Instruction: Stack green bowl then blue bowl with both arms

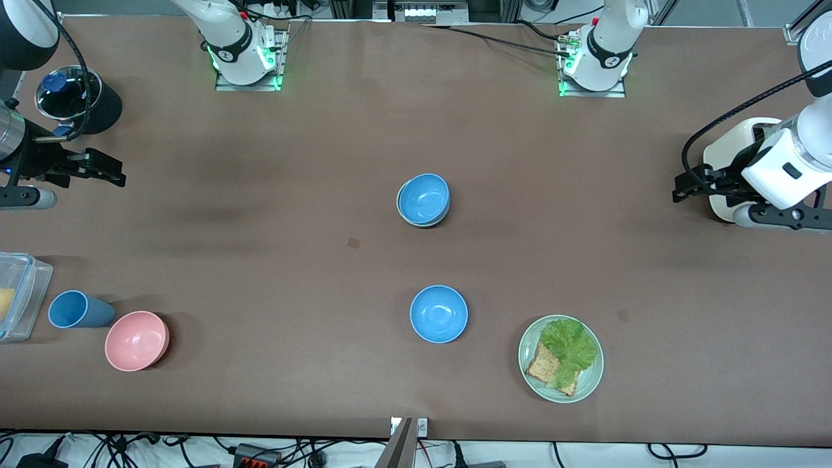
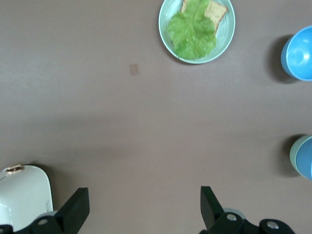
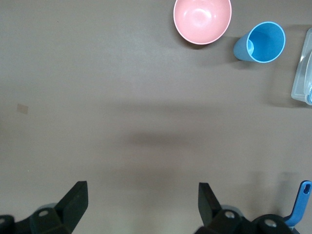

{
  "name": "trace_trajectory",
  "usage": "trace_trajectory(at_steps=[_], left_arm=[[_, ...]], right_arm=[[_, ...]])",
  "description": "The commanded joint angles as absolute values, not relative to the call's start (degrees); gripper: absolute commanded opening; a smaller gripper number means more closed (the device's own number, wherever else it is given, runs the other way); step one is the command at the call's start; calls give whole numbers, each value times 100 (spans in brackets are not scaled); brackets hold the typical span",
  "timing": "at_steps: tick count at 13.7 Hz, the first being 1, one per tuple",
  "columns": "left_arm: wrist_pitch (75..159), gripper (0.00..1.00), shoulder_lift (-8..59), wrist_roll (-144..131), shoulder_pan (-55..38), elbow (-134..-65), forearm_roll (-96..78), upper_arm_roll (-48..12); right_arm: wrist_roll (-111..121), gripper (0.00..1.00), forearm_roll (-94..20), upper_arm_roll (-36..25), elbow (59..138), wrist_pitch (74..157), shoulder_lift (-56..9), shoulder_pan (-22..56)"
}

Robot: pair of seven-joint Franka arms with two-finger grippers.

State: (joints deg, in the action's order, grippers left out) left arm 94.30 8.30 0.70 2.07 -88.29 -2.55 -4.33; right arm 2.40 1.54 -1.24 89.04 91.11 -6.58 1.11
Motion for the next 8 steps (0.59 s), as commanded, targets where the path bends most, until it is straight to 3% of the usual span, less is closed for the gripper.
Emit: trace_trajectory(at_steps=[1, 8], left_arm=[[9510, 100, 799, 114, 158, -8869, -264, -369], [9396, 100, 835, 149, 167, -8859, -105, -387]], right_arm=[[316, 100, 158, -141, 8886, 9026, -633, 114], [316, 100, 158, -132, 8886, 9035, -633, 114]])
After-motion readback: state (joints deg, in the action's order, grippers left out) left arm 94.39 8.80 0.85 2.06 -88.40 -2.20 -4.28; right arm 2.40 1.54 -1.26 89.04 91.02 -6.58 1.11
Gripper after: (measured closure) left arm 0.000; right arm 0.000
